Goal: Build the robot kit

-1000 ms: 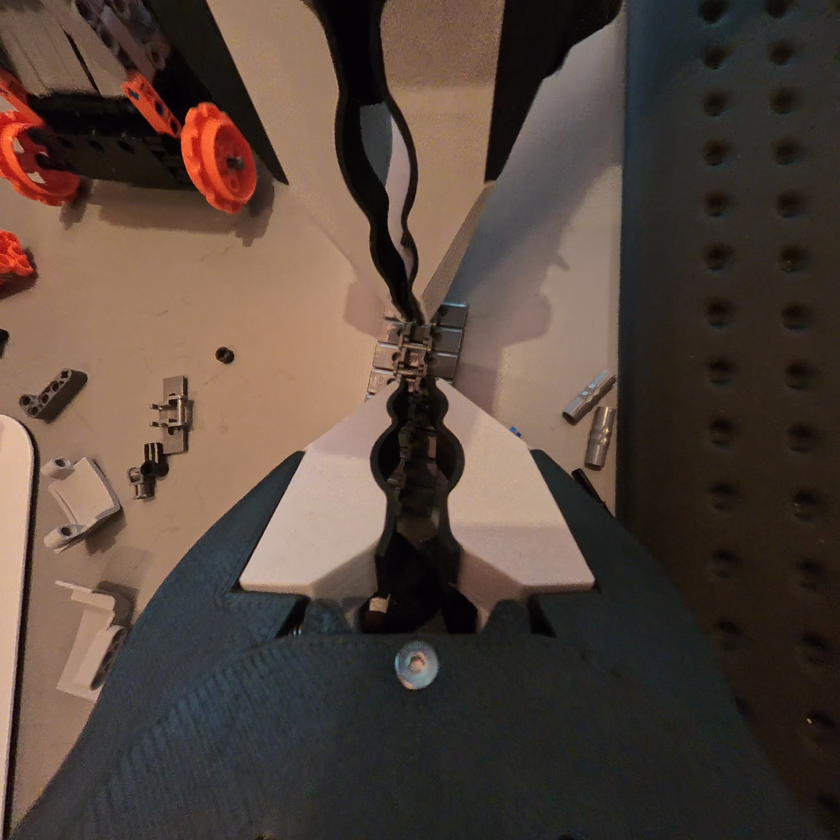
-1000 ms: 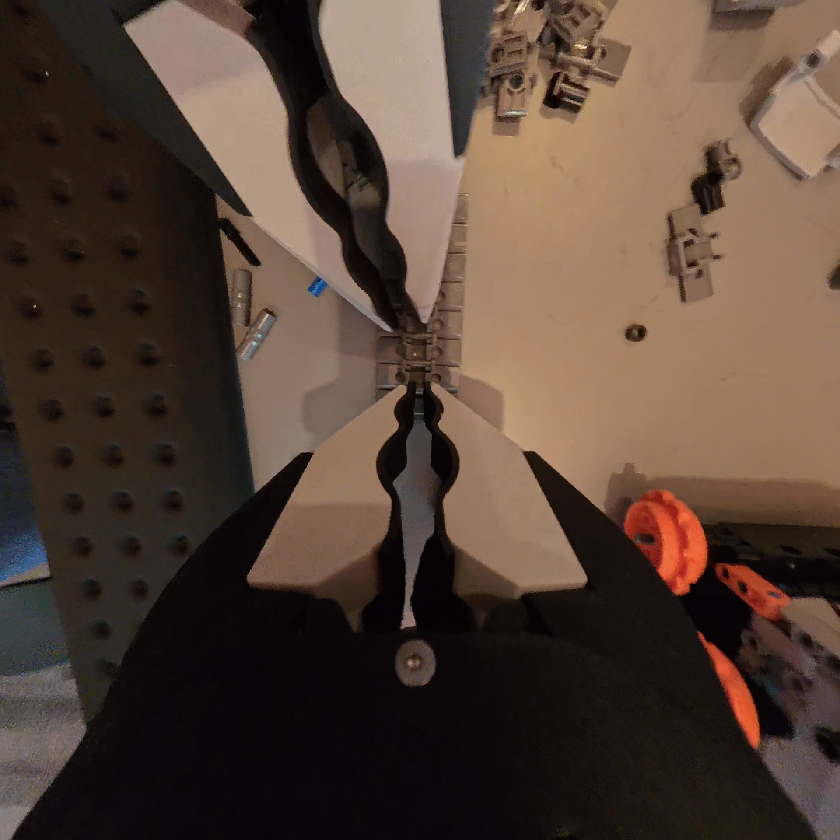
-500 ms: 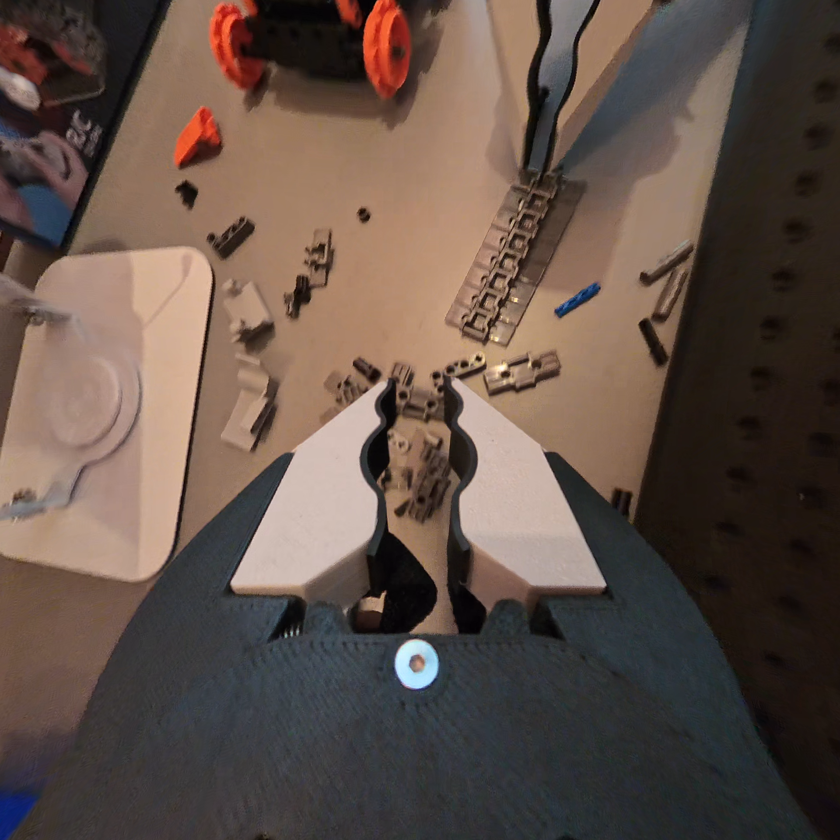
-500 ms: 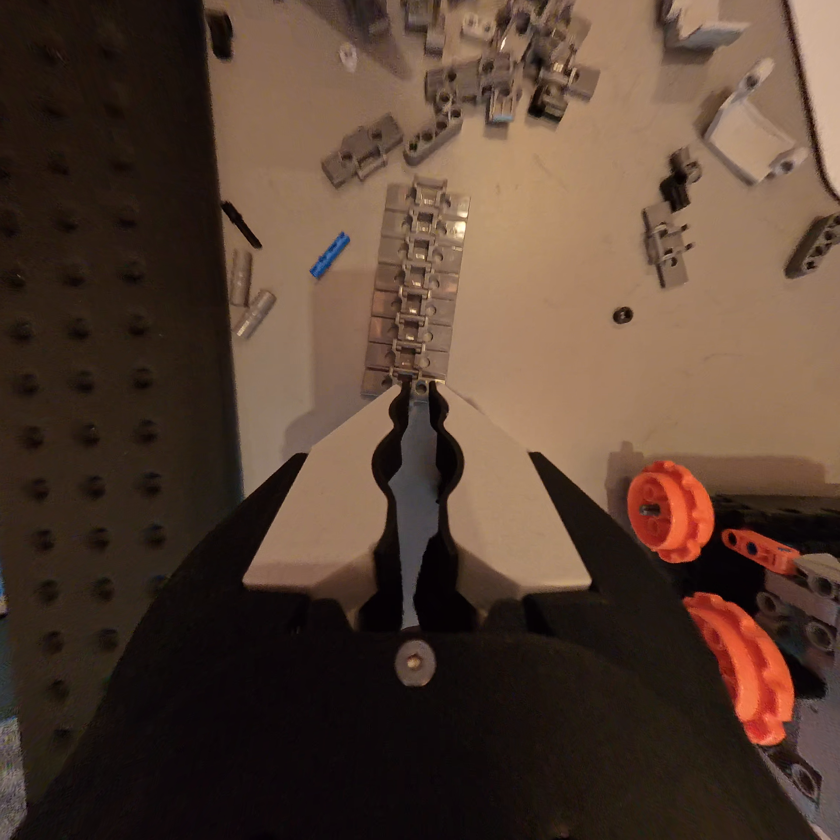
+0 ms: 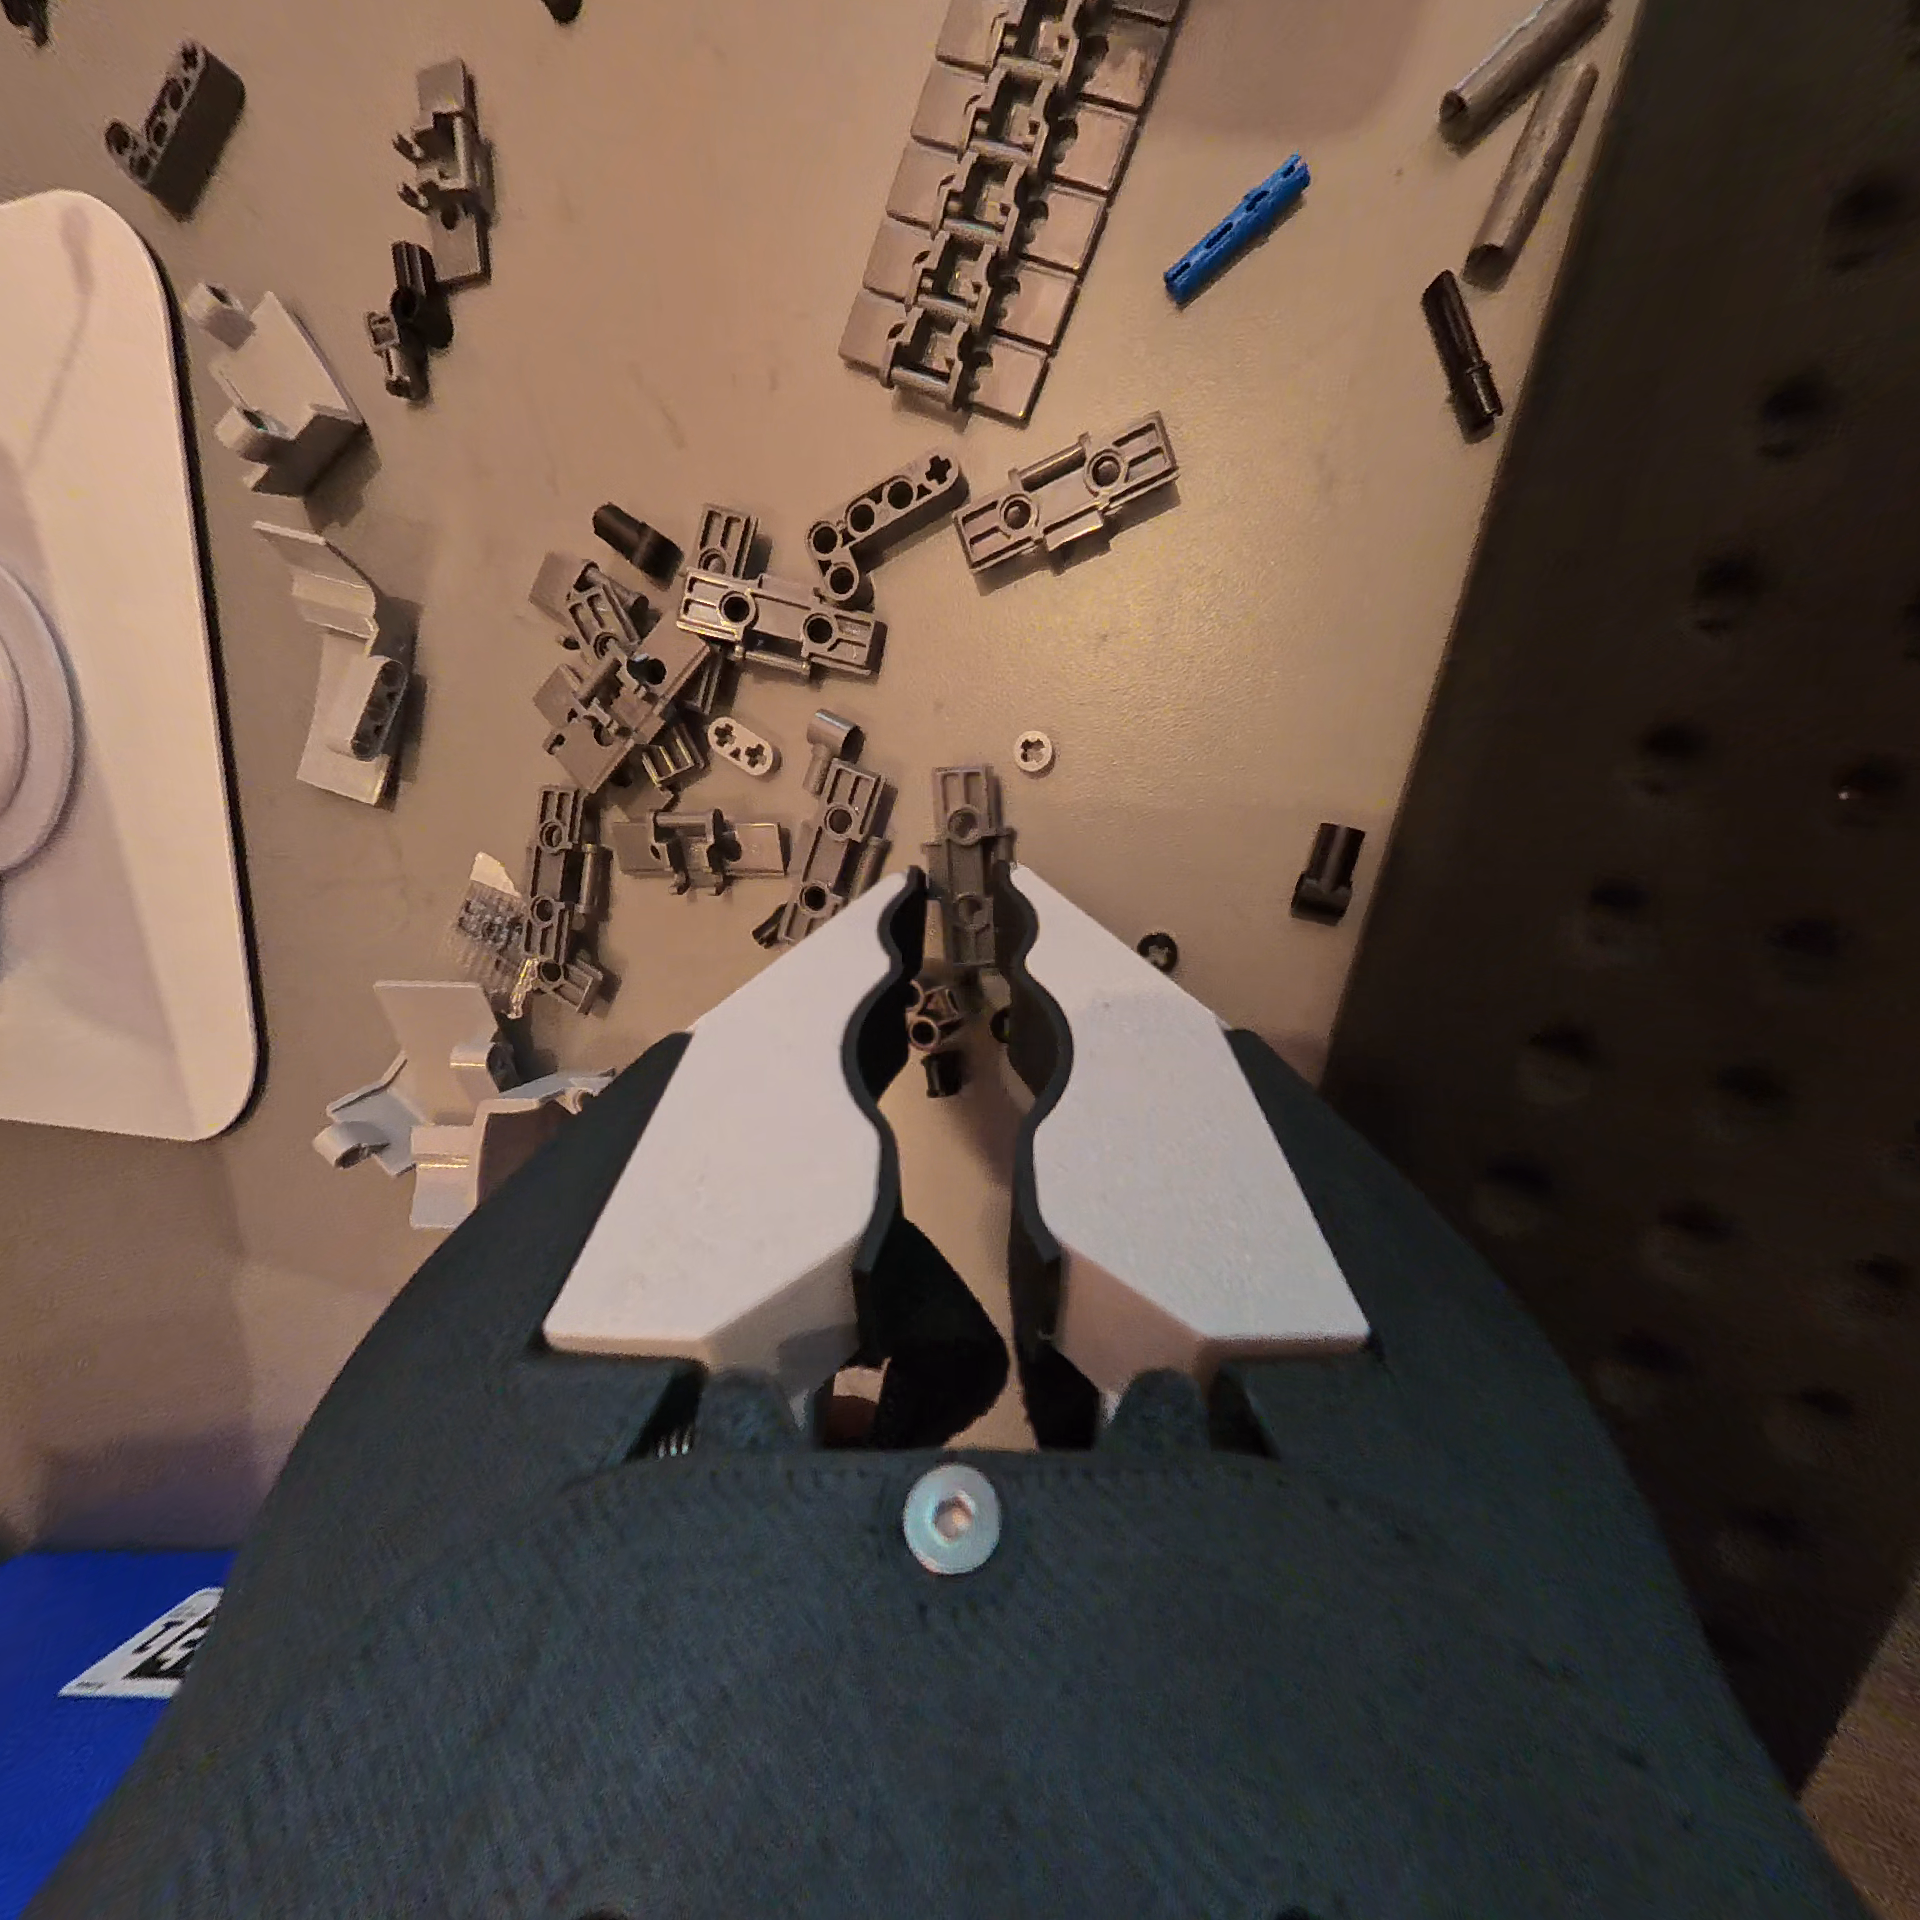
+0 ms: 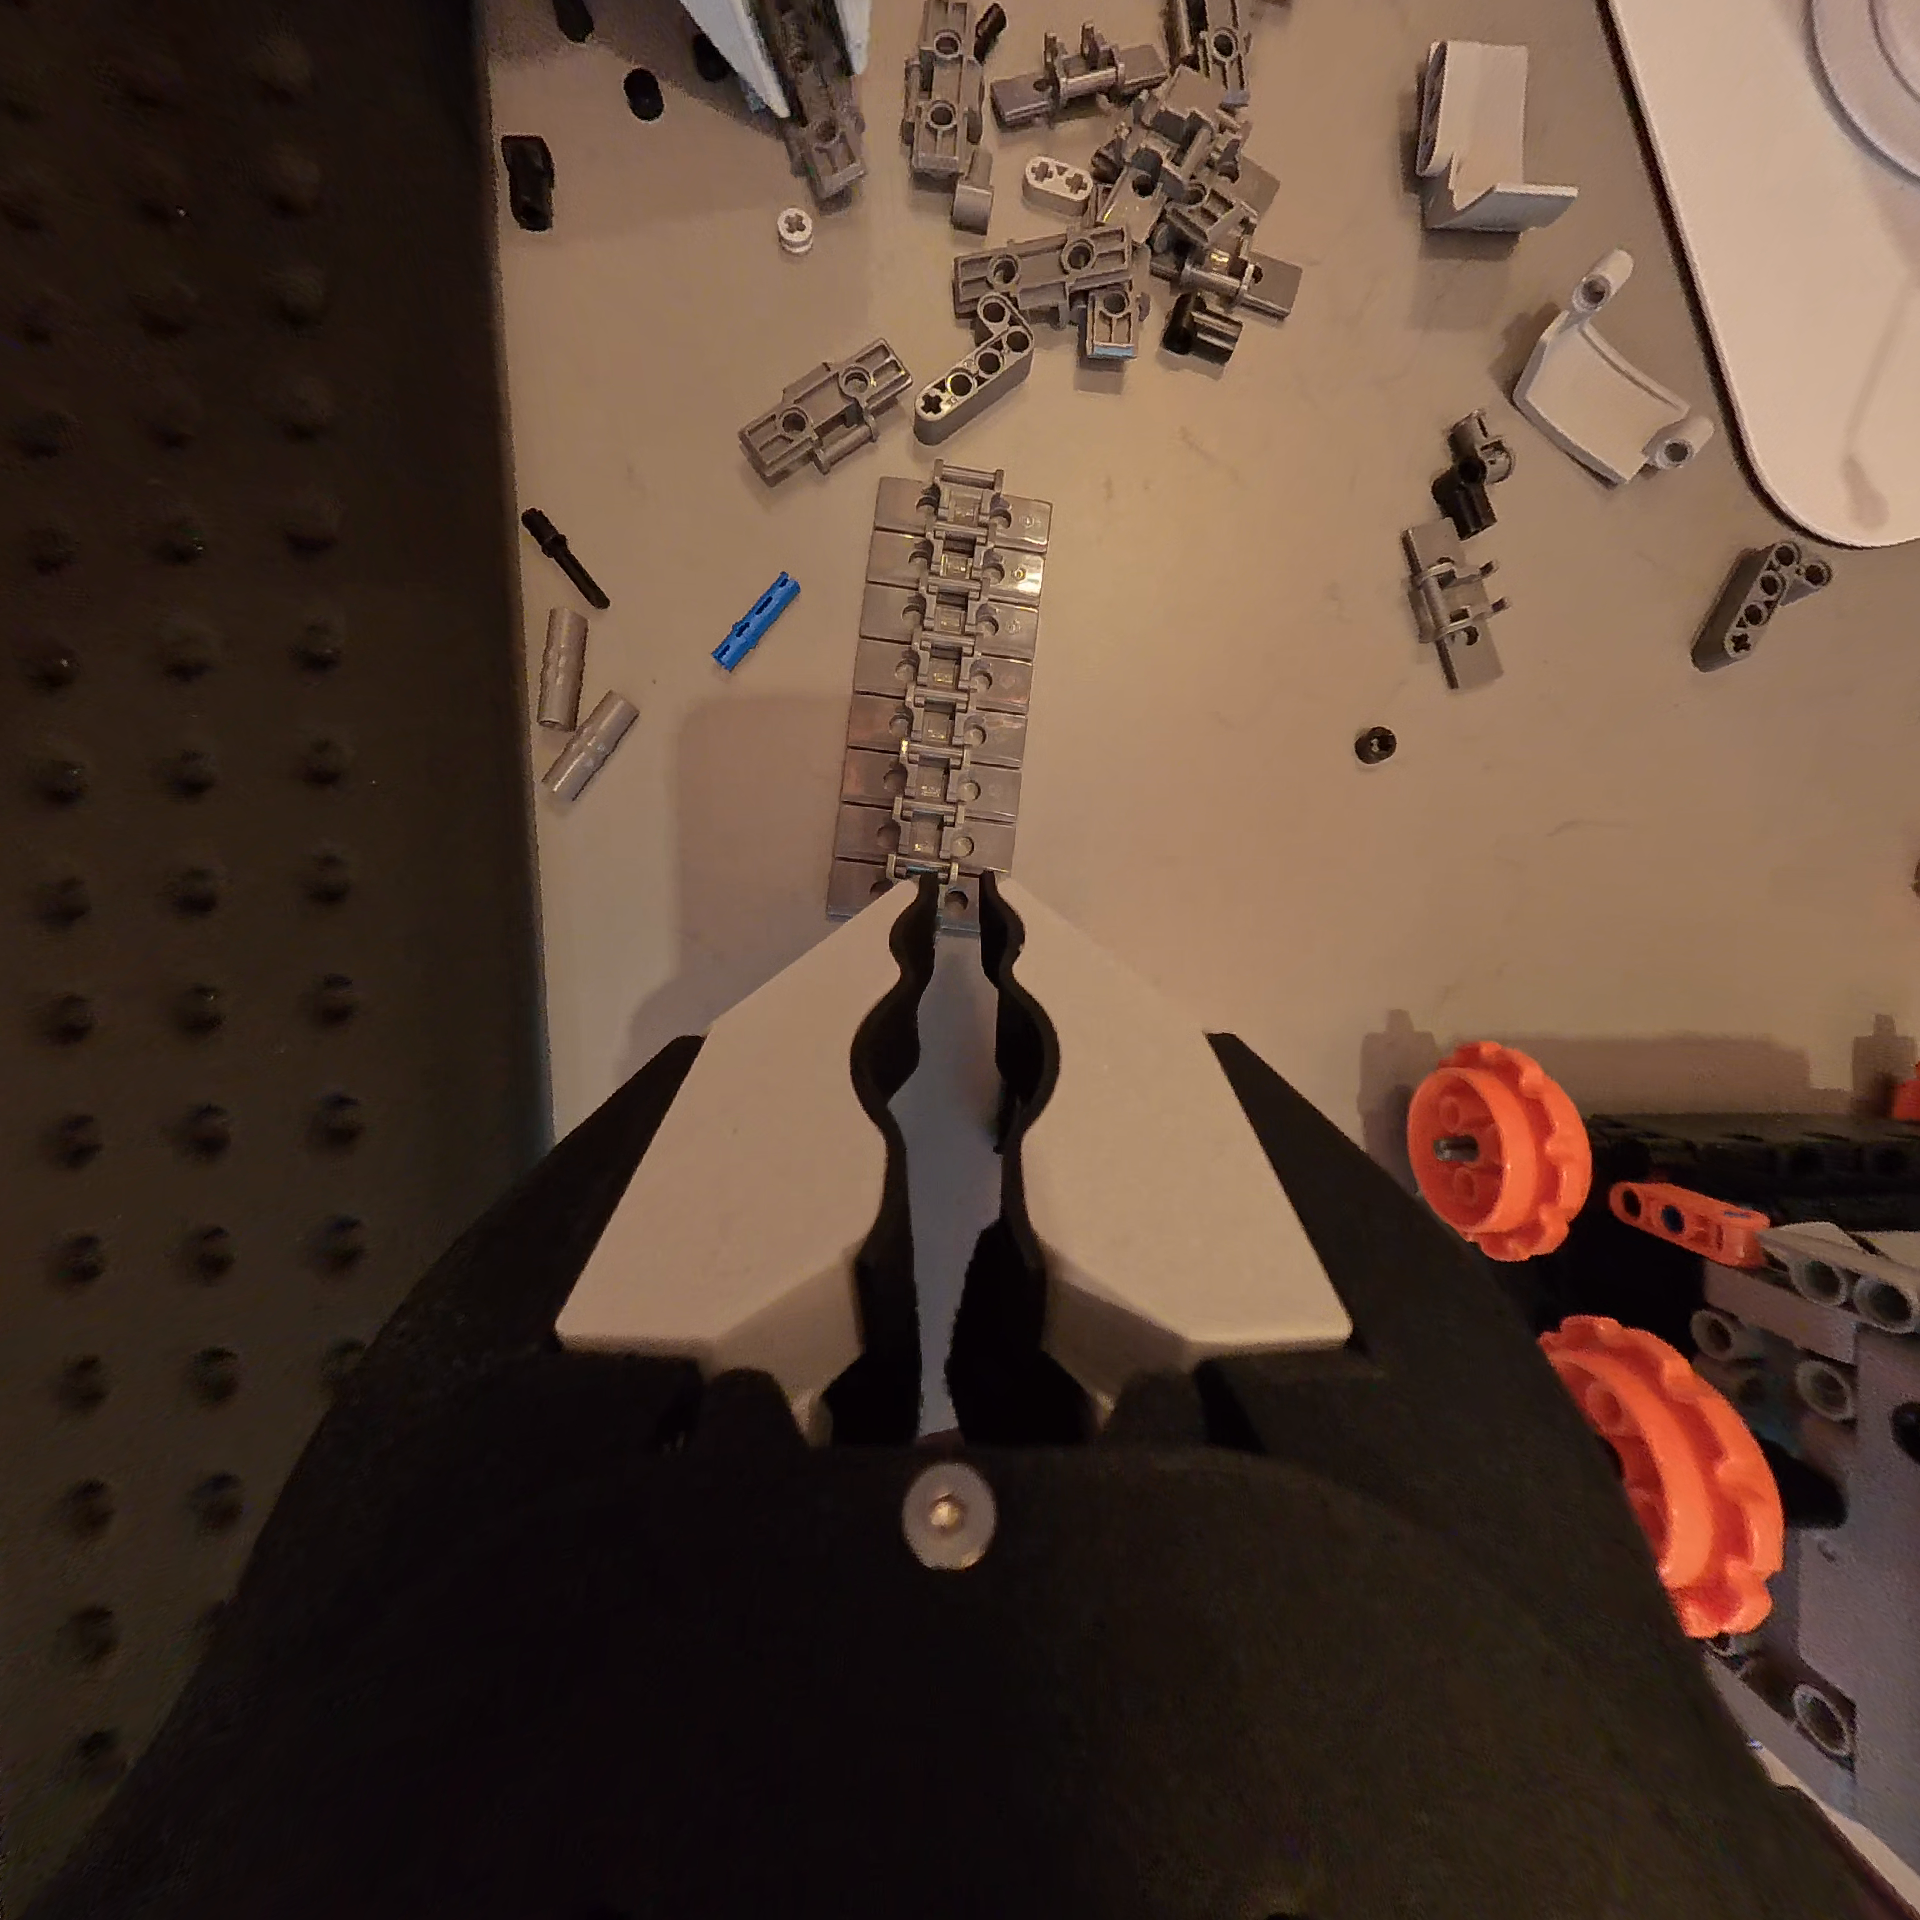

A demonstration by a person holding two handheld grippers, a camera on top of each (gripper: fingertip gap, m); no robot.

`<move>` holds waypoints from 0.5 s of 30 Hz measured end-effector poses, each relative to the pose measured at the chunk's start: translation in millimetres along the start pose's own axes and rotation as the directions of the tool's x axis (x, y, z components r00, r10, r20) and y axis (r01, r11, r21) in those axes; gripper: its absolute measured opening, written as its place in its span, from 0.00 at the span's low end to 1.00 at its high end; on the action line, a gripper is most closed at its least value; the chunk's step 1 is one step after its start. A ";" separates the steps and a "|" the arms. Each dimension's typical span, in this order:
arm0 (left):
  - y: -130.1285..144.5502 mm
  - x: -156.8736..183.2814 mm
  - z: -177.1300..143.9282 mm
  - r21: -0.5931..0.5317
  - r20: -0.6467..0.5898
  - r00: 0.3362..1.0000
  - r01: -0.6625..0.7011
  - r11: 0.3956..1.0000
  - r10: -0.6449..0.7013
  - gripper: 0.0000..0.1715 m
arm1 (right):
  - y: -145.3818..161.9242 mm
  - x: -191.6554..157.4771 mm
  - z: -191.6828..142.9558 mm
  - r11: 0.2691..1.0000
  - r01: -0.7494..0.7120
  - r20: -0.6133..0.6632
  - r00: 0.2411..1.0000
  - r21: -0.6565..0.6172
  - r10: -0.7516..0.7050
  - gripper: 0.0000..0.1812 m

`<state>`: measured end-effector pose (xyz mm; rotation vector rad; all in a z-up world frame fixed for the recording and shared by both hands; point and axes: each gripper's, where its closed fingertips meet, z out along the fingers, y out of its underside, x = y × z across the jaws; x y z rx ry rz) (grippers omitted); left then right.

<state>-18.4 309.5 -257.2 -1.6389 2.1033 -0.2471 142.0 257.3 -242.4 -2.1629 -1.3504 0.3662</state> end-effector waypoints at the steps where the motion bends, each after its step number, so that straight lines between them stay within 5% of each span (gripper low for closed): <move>1: 1.2 -3.0 -0.2 -0.010 0.026 1.000 -0.007 1.000 0.007 0.06 | -0.2 -0.2 -0.6 1.000 -0.001 0.000 1.000 0.005 0.001 0.03; 8: -15.5 -3.2 -4.2 0.076 0.028 0.999 0.015 0.997 -0.017 0.05 | -3.1 -0.4 -7.9 0.998 0.013 -0.029 1.000 0.055 -0.011 0.03; 11: -57.2 -2.5 -11.8 0.268 -0.041 0.994 0.108 0.957 -0.101 0.06 | -16.7 -4.6 -19.6 0.986 0.064 -0.072 0.996 0.152 -0.054 0.04; 15: -117.9 7.6 -15.6 0.484 -0.240 0.952 0.285 0.827 -0.188 0.06 | -45.4 -14.1 -38.6 0.926 0.221 -0.233 0.961 0.307 -0.152 0.09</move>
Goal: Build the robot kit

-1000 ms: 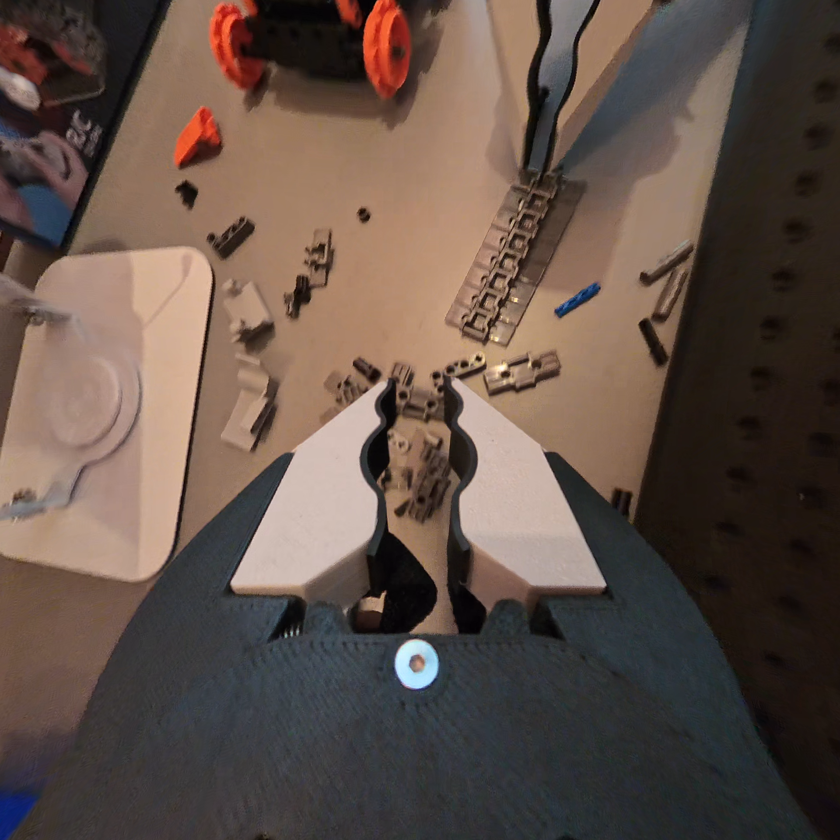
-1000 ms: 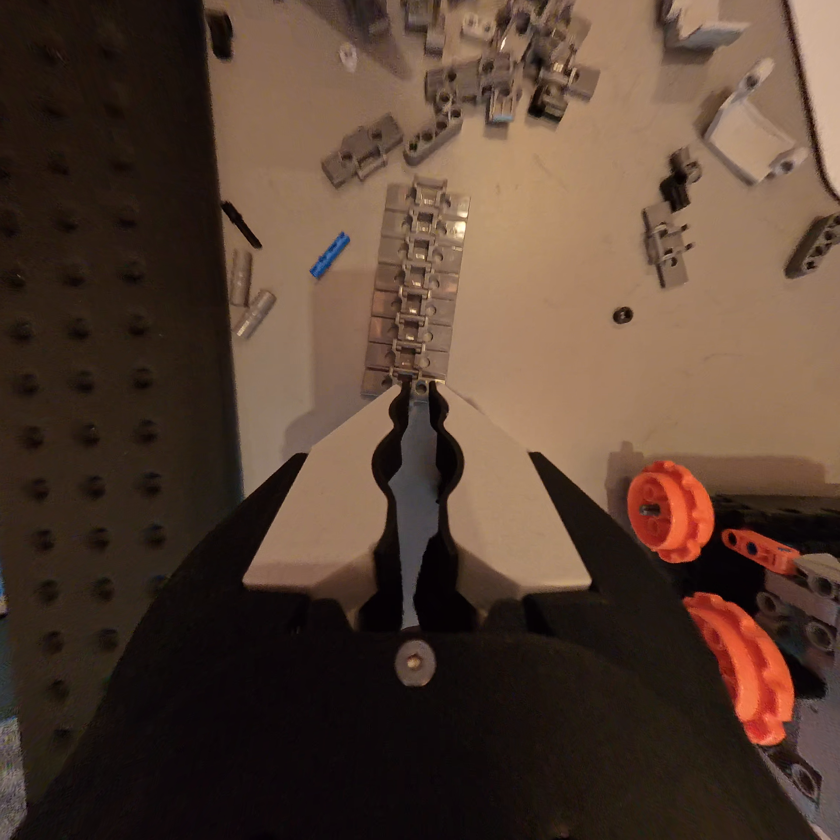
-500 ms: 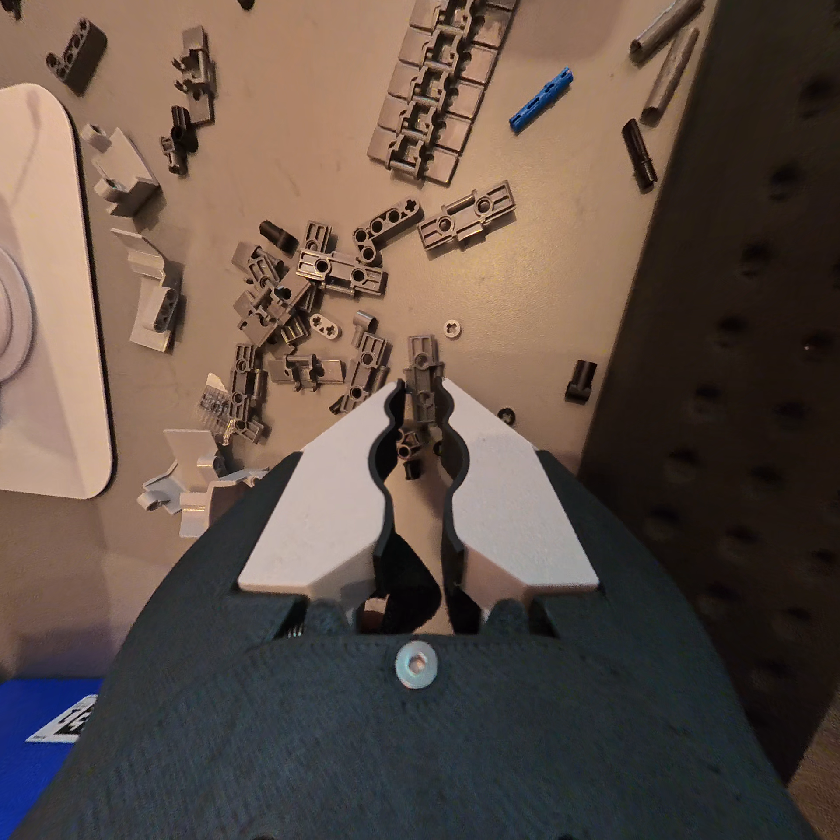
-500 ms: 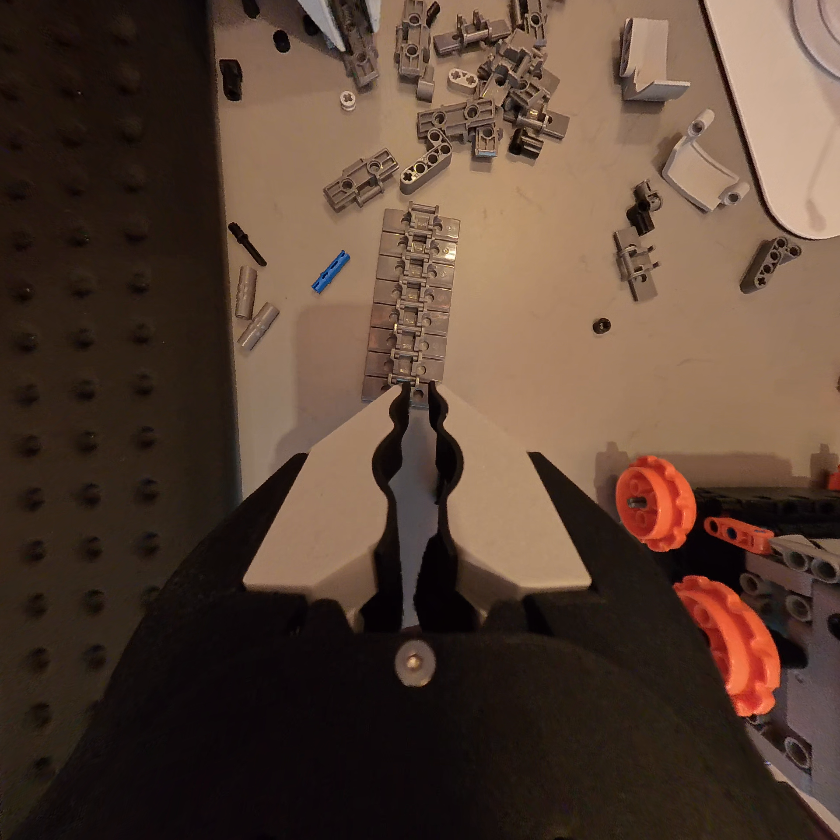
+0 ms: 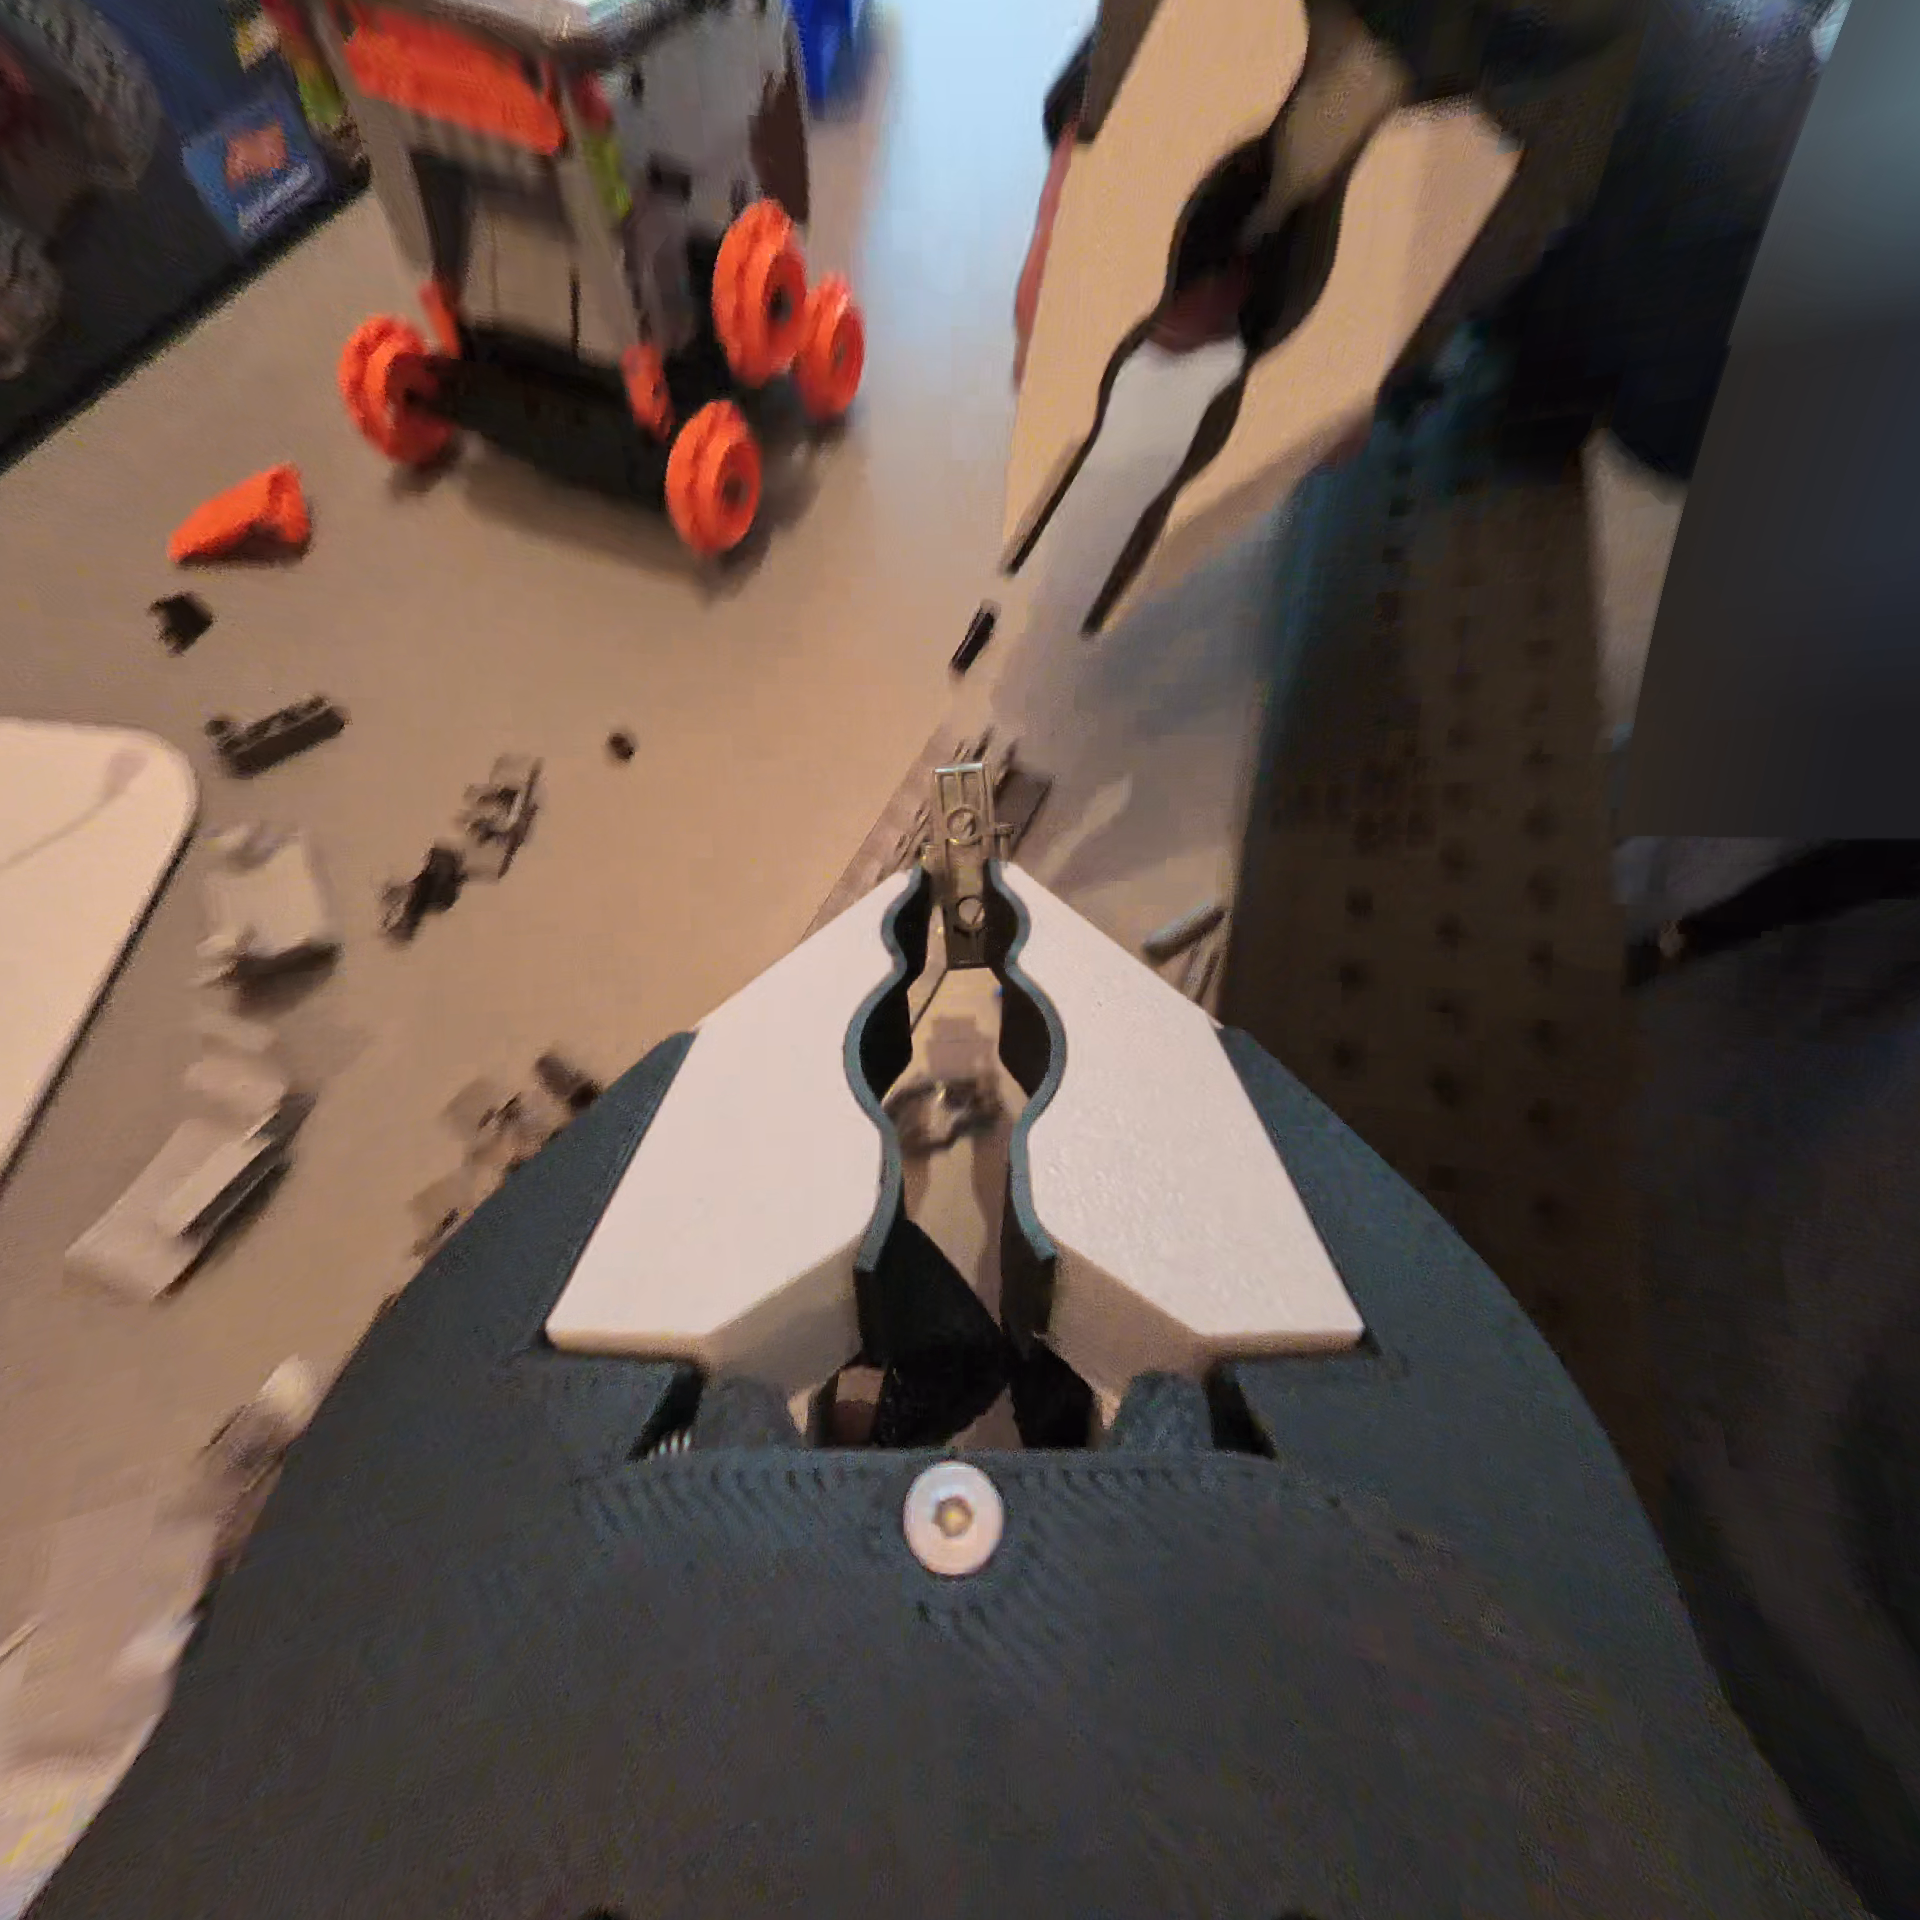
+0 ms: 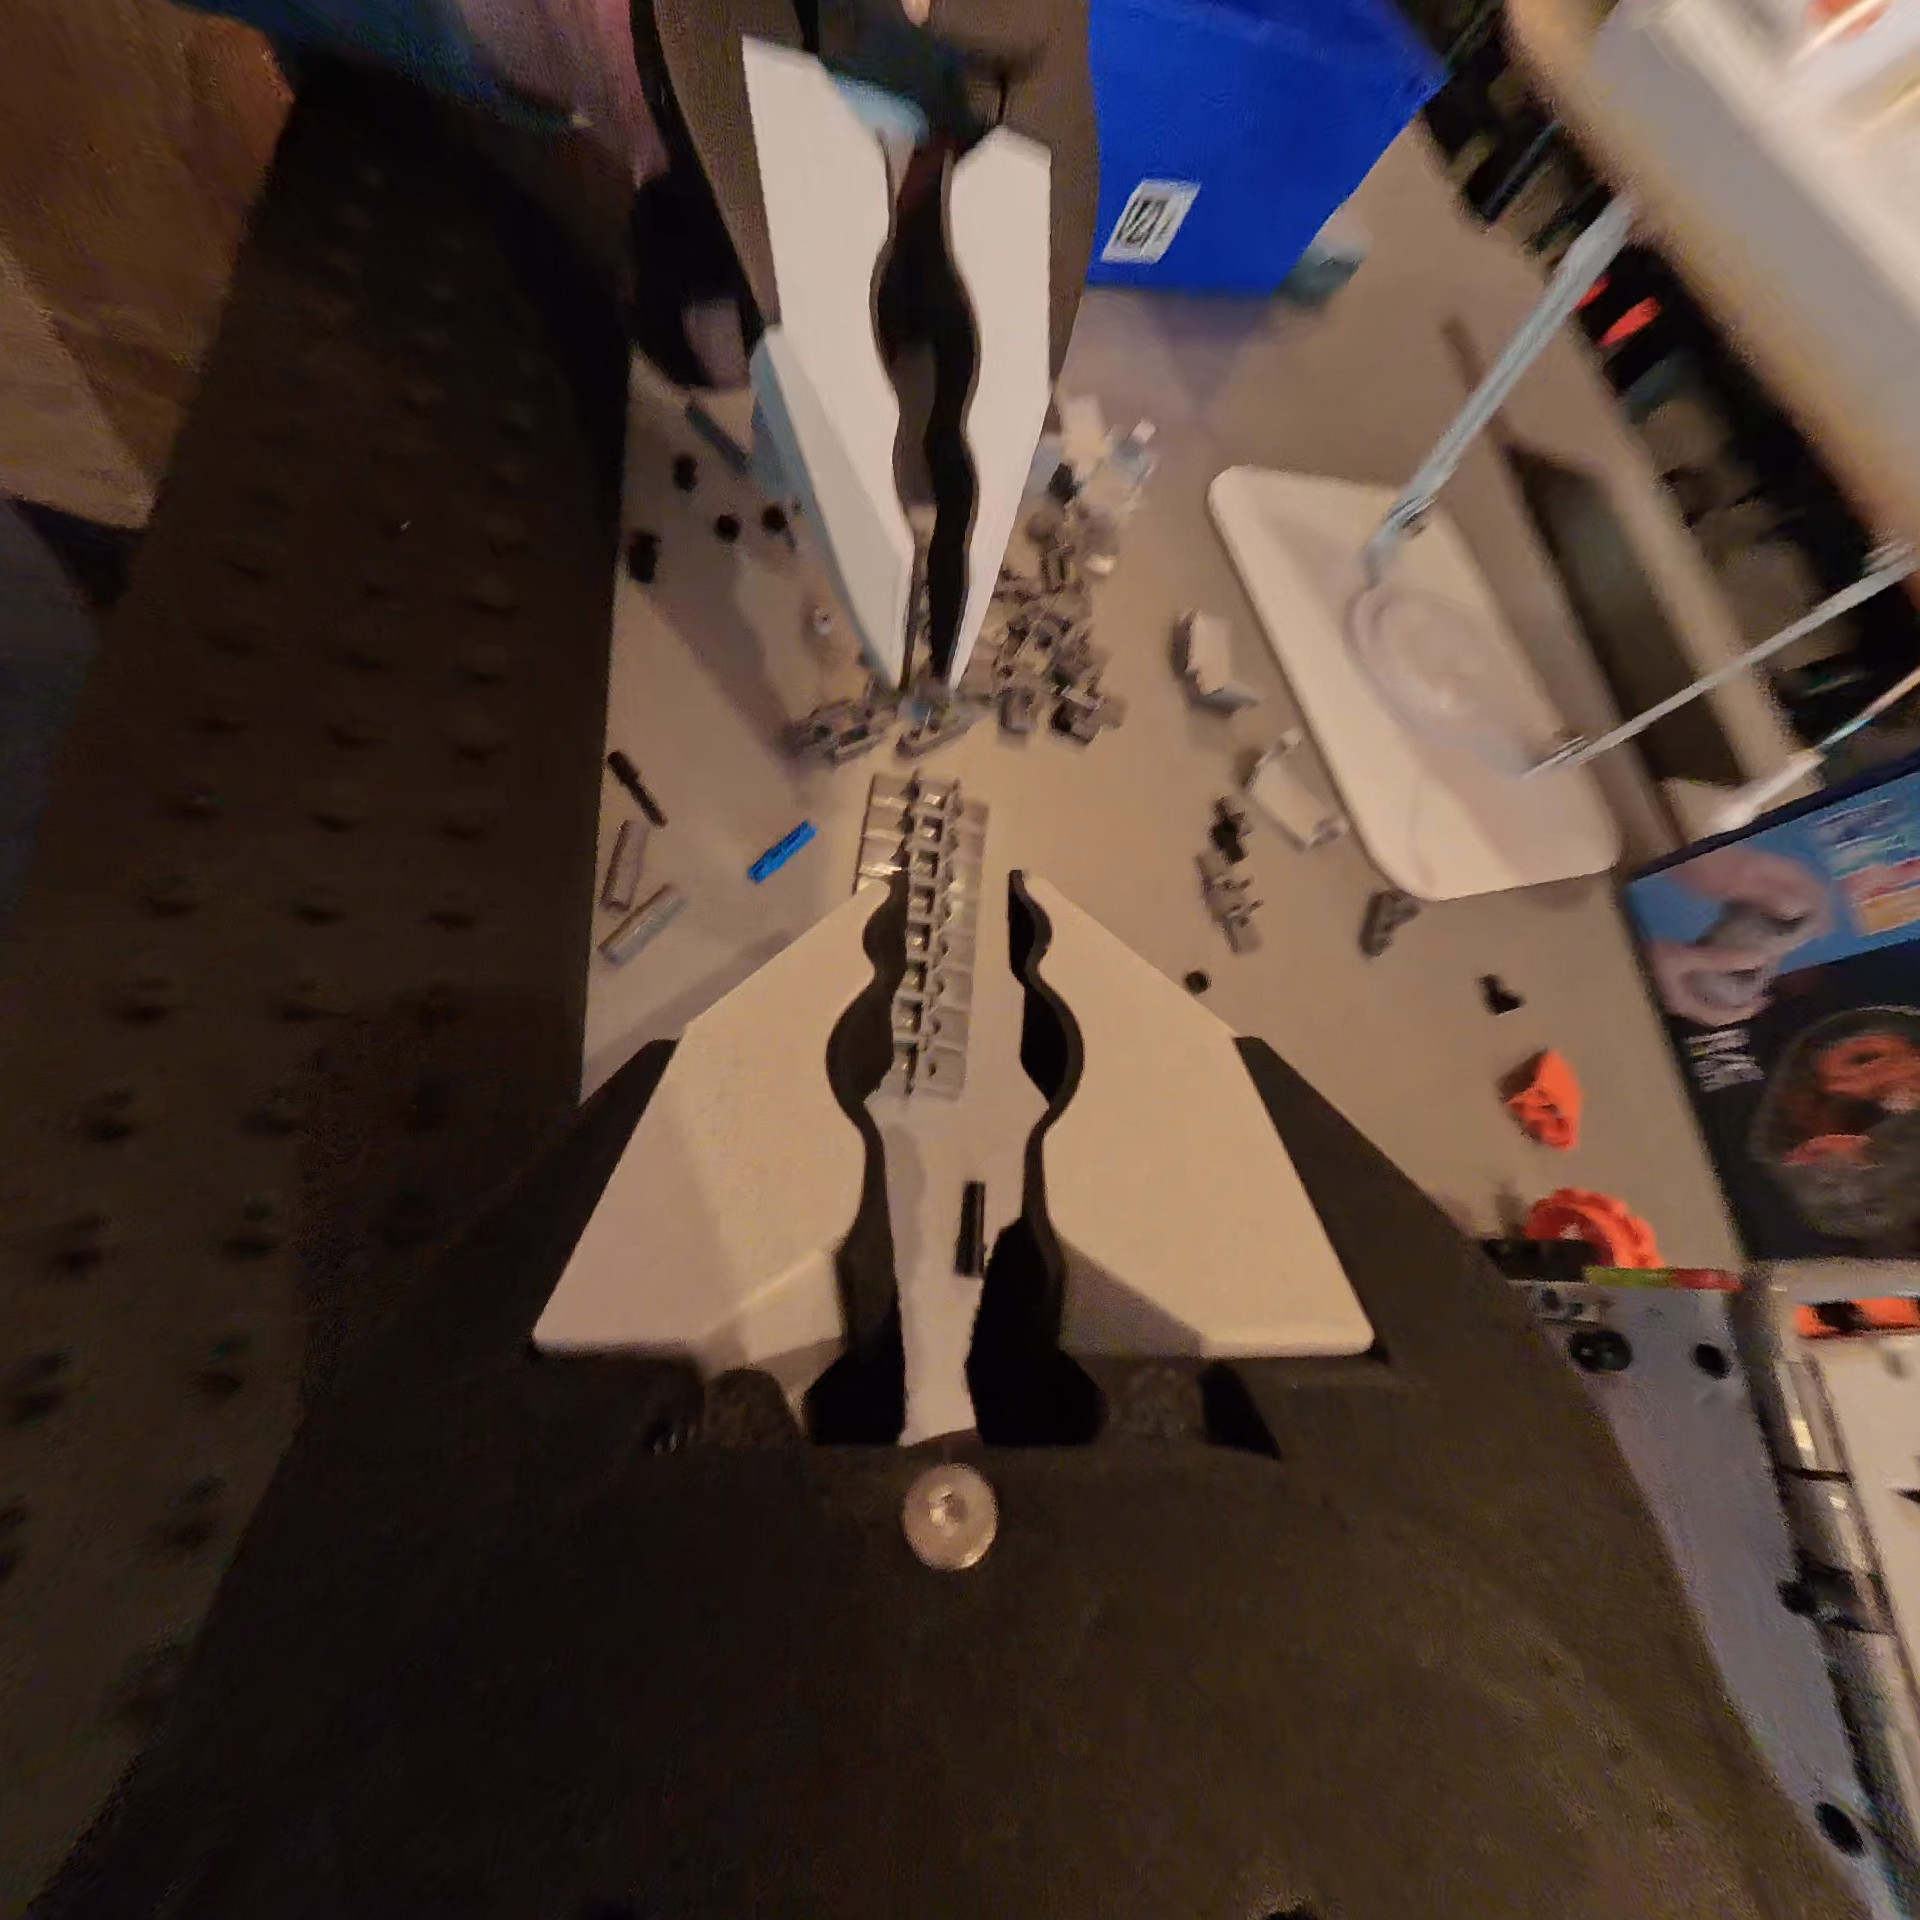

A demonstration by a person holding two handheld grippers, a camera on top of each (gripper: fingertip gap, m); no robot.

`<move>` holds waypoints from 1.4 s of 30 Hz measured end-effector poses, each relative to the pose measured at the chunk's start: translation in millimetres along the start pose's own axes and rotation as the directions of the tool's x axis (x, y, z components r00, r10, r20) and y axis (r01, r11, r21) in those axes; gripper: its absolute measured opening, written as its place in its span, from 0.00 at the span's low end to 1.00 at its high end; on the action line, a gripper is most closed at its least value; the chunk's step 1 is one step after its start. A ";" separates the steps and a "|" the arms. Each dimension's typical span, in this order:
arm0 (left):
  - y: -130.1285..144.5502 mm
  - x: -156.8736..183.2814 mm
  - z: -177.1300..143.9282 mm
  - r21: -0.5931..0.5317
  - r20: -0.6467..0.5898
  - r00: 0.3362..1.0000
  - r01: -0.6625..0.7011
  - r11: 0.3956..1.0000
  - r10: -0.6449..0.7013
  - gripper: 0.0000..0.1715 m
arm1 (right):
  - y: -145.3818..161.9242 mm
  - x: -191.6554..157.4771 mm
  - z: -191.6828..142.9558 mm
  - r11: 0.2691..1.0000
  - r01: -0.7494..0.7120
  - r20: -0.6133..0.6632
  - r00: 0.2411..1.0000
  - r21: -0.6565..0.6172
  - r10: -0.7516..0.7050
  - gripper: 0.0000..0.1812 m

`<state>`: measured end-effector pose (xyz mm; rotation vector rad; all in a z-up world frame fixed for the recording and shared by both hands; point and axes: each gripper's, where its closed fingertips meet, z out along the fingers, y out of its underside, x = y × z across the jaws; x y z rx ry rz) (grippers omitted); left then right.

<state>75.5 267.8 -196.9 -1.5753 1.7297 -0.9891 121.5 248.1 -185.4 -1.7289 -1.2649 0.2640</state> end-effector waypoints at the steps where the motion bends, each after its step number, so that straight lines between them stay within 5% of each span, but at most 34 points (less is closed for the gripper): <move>1: -8.3 5.6 6.0 0.045 -0.038 0.999 0.033 0.998 -0.031 0.06 | -5.3 0.9 -0.5 0.999 0.025 -0.047 0.999 0.025 -0.024 0.13; 6: -59.9 21.2 10.5 0.291 -0.316 0.916 0.342 0.894 -0.248 0.05 | -18.8 3.9 -0.5 0.982 0.174 -0.237 0.960 0.074 -0.152 0.27; 11: -81.2 24.6 8.3 0.328 -0.541 0.769 0.566 0.756 -0.340 0.06 | -34.1 10.7 -6.6 0.964 0.242 -0.346 0.919 0.114 -0.190 0.24; 17: -89.0 31.6 5.2 0.324 -0.633 0.703 0.621 0.714 -0.324 0.05 | -44.9 22.9 -21.3 0.951 0.269 -0.452 0.875 0.151 -0.175 0.24; 24: -90.7 40.3 6.4 0.295 -0.688 0.654 0.648 0.702 -0.314 0.06 | -50.1 14.6 -25.2 0.933 0.315 -0.421 0.881 0.177 -0.217 0.22; 30: -79.9 14.1 6.7 0.342 -0.515 0.792 0.540 0.769 -0.327 0.11 | -13.8 17.1 -21.6 0.989 0.150 -0.250 0.958 0.022 -0.139 0.22; 33: -58.2 4.0 11.3 0.294 -0.310 0.923 0.320 0.900 -0.227 0.11 | 29.0 3.4 -14.8 0.980 0.063 -0.079 0.994 -0.189 -0.079 0.22; 35: -32.5 -1.6 22.7 0.165 -0.160 0.981 0.139 0.976 -0.113 0.11 | 51.4 -7.3 -10.8 0.955 0.014 0.019 1.000 -0.296 -0.009 0.22; 38: 1.6 -6.6 39.3 -0.039 -0.019 0.993 -0.114 0.993 0.113 0.11 | 66.2 -14.6 -3.9 0.932 -0.044 0.097 0.992 -0.359 0.084 0.21; 42: 12.3 -4.3 50.7 -0.088 -0.017 0.990 -0.139 0.986 0.138 0.11 | 72.7 -20.7 5.9 0.909 -0.059 0.148 0.980 -0.412 0.131 0.21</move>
